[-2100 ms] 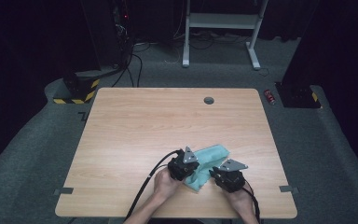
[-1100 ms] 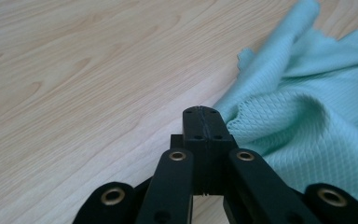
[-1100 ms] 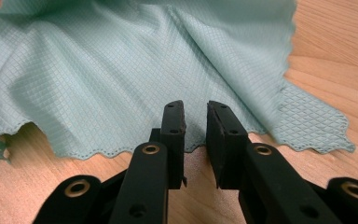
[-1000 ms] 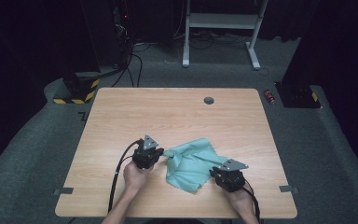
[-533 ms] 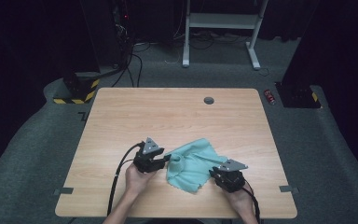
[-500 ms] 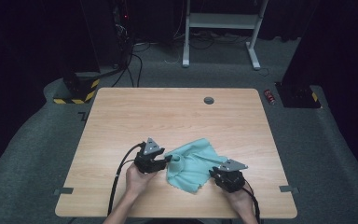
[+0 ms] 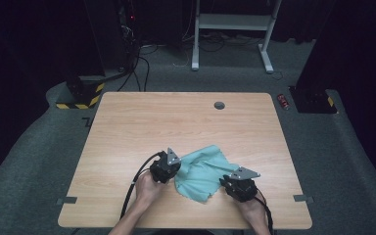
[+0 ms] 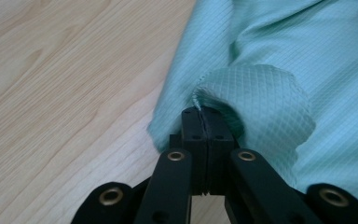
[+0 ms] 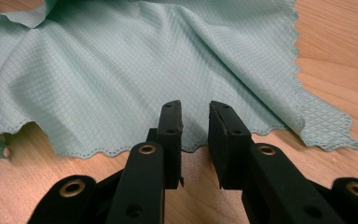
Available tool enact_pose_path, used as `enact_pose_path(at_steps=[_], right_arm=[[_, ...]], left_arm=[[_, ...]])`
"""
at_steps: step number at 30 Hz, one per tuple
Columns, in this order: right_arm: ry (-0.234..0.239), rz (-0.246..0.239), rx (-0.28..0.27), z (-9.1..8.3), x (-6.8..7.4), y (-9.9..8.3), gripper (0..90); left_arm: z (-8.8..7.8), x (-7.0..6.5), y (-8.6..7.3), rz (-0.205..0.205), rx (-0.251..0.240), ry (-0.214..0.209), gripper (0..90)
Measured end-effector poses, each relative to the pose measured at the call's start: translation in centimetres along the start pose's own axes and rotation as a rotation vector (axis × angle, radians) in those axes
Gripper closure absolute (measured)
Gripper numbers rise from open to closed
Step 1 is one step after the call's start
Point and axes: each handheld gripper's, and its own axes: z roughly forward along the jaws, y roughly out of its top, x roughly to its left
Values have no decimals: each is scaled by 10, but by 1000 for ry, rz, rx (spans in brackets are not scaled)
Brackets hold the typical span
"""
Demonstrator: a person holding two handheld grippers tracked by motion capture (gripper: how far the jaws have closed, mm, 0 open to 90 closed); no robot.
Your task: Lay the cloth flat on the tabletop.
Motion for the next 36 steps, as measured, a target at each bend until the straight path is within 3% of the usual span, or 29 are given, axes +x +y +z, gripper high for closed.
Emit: enact_pose_path(at_steps=[13, 16, 18, 20, 21, 22, 26, 31, 36], right_arm=[[-1, -3, -1, 0, 0, 0, 748], [-1, -3, -1, 0, 0, 0, 748], [-1, -3, -1, 0, 0, 0, 748], [-1, -2, 0, 0, 0, 0, 748], [-1, -2, 0, 0, 0, 0, 748], [-1, -3, -1, 0, 0, 0, 748], [-1, -3, -1, 0, 0, 0, 748], [0, -3, -1, 0, 0, 0, 746], [2, -1, 0, 0, 0, 0, 744]], left_arm=[[-14, 11, -37, -43, 49, 8, 890], [-17, 13, -40, -50, 44, -16, 880], [-21, 14, -41, -56, 24, -34, 804], [-26, 17, -39, -75, -1, -35, 693], [-30, 19, -37, -88, -21, -40, 693], [-33, 22, -34, -110, -48, -49, 639], [-34, 26, -16, -123, -72, -66, 595], [-6, 24, 11, -109, -17, -77, 543], [25, 22, 31, -96, 13, -77, 559]])
